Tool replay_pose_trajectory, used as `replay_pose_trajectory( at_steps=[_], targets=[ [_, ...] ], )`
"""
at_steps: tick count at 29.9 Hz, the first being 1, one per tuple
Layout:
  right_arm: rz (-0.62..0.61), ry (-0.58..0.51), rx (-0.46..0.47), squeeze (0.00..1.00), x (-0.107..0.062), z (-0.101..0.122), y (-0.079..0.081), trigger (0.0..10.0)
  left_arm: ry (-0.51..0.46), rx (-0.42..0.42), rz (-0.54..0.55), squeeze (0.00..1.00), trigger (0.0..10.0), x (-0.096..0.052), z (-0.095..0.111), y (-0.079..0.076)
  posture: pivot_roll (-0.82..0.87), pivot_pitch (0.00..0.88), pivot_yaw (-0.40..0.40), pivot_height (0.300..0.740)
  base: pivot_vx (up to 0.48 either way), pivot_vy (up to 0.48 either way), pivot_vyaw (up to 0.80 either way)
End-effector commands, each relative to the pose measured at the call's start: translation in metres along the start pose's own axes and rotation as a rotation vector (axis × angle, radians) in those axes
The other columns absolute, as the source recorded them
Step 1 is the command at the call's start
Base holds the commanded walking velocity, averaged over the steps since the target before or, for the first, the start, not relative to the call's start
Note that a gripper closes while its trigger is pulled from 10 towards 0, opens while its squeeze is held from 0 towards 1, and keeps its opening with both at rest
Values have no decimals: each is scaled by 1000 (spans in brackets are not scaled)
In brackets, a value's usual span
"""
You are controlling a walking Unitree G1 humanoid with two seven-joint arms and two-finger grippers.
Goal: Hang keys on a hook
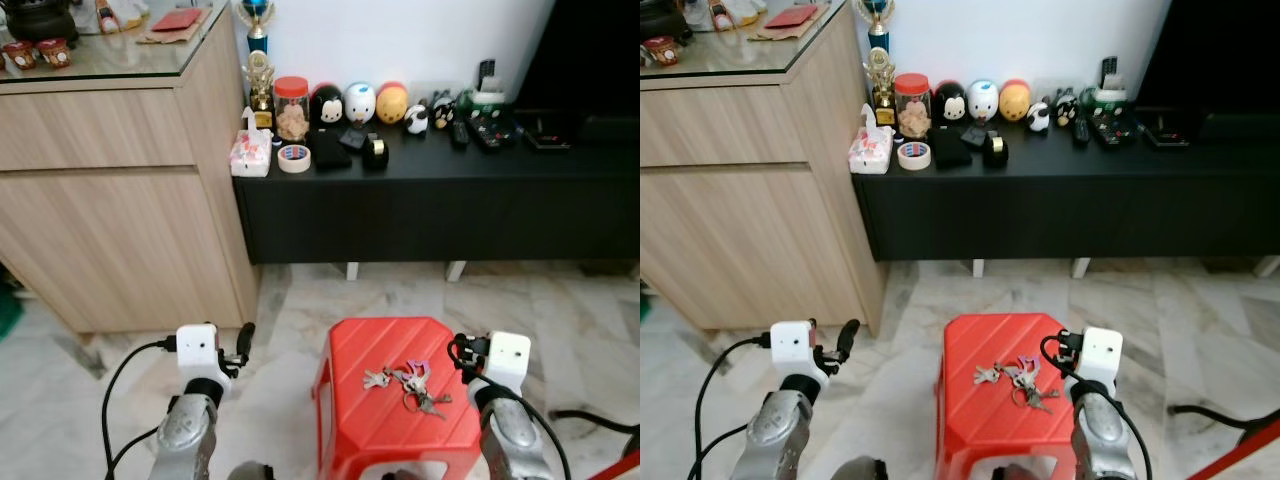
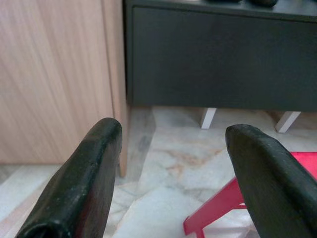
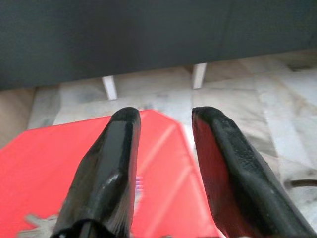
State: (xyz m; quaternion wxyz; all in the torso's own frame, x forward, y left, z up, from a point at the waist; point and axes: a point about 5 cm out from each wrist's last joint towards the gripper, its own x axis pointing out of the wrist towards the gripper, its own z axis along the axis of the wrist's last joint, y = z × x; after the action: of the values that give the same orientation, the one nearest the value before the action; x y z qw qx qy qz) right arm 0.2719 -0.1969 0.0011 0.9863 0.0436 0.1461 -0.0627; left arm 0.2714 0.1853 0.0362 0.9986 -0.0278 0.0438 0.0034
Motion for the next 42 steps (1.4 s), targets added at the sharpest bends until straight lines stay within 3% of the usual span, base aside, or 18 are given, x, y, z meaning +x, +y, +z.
replay_pose_trajectory(
  at_steps=[1,5,6,8,15,21,22,26,42],
  targets=[
    [3,26,-12,0,0,-3,-1,10000,18,-2,8,0,10000,-2,-3,3,-8,47,-16,646,0,0,0],
    [5,54,-25,0,-1,-6,-2,10000,23,-3,4,0,10000,-3,-4,2,-8,47,-16,646,0,0,0],
    [-2,106,-68,0,-1,-11,-6,10000,29,-3,-2,0,10000,-3,-5,1,-8,47,-16,646,0,0,0],
    [6,140,-56,0,-1,-14,-8,10000,33,-4,-4,0,10000,-3,-6,1,-8,47,-16,646,0,0,0],
    [84,285,-175,0,-2,-26,-14,10000,46,-8,-17,0,10000,-4,-9,-2,-9,50,-15,646,0,0,0],
    [129,346,-179,0,-2,-31,-12,10000,54,-6,-37,0,10000,-4,-10,-5,-8,51,-9,646,0,0,0],
    [144,354,-181,1000,-2,-31,-10,10000,54,-5,-39,0,10000,-4,-10,-5,-7,51,-7,646,0,0,0],
    [190,390,-248,1000,0,-32,-3,10000,51,0,-50,0,10000,-2,-8,-7,-11,58,-5,646,0,0,0],
    [178,433,-216,1000,-4,-41,3,10000,26,1,-82,0,10000,1,-2,-20,26,121,0,646,0,0,0]
  ],
)
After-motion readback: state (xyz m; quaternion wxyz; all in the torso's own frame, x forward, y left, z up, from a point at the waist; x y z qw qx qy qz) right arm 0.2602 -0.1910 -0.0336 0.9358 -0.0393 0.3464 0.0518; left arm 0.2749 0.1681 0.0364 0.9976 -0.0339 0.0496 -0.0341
